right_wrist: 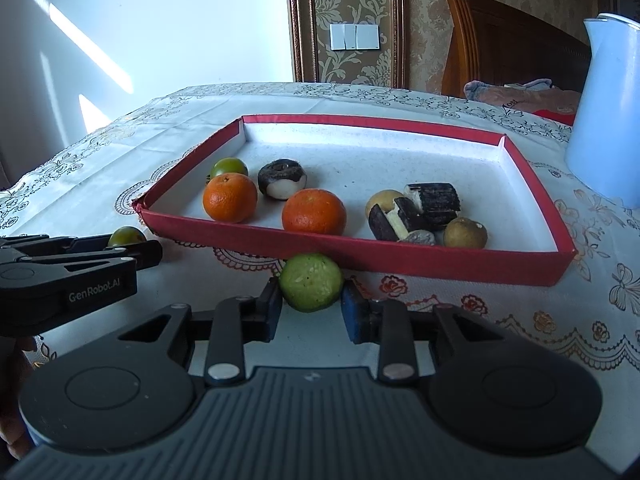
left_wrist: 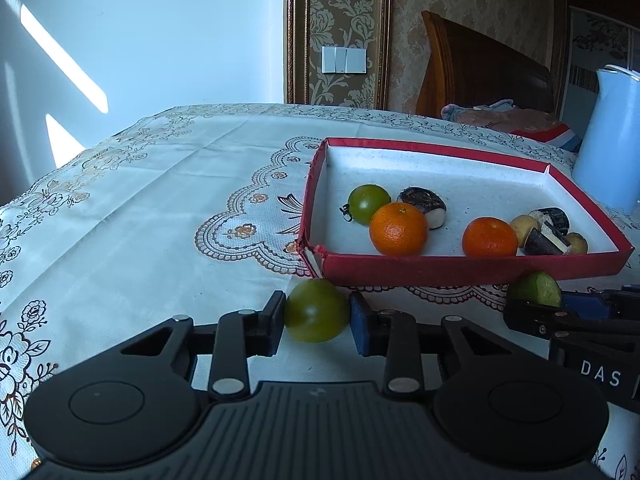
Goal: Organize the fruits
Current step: 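Lift and carry the lime with left tool while right tool carries the cucumber slice over the tray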
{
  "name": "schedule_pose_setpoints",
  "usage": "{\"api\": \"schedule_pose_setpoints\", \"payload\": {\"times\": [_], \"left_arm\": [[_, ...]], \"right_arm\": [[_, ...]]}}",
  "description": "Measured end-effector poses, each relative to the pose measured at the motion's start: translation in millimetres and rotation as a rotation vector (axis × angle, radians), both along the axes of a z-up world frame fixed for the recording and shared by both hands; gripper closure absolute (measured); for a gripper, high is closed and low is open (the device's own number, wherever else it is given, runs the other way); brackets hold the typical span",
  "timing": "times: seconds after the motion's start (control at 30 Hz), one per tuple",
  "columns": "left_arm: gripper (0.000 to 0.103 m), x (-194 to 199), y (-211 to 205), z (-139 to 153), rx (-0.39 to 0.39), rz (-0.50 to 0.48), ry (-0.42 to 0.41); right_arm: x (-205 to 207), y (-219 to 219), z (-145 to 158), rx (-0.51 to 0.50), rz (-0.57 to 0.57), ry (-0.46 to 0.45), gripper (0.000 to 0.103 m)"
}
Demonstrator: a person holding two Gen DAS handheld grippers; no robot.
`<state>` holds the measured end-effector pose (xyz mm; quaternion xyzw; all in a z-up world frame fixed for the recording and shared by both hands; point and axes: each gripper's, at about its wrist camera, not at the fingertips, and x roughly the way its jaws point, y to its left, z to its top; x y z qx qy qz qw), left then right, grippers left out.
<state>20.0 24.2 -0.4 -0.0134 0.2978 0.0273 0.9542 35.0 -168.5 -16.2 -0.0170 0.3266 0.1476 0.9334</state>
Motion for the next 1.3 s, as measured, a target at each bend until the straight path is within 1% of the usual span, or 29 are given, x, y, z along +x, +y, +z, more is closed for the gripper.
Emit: {"api": "schedule_pose_setpoints", "payload": {"times": [0.47, 0.53, 0.67, 0.83, 1.0, 1.17, 1.3], "left_arm": [[0.07, -12.6, -24.6, 3.5, 0.006, -0.051, -0.023], [0.07, -13.7, -29.6, 4.5, 0.013, -0.056, -0.031], [0.07, -13.7, -35.6, 11.3, 0.002, -0.059, -0.053], [0.07, -5.6, -42.7, 24.5, 0.009, -0.061, -0.088], [0.07, 7.3, -50.6, 34.0, 0.02, -0.054, -0.11], [0.07, 29.1, -56.7, 35.2, 0.02, -0.028, -0.108], [0.07, 43.7, -60.7, 35.2, 0.026, -0.01, -0.113]], "right_arm": [[-11.7, -24.3, 1.9, 0.002, -0.01, -0.001, 0.073], [-14.2, -27.4, 3.5, 0.006, -0.008, -0.009, 0.073], [-21.2, -34.9, 11.9, 0.014, -0.004, -0.039, 0.073], [-23.1, -45.1, 25.7, 0.024, -0.009, -0.079, 0.073], [-14.7, -51.9, 35.6, 0.031, -0.022, -0.106, 0.073], [0.5, -51.2, 46.9, 0.025, -0.026, -0.144, 0.073], [16.3, -49.4, 49.8, 0.022, -0.034, -0.159, 0.073]]}}
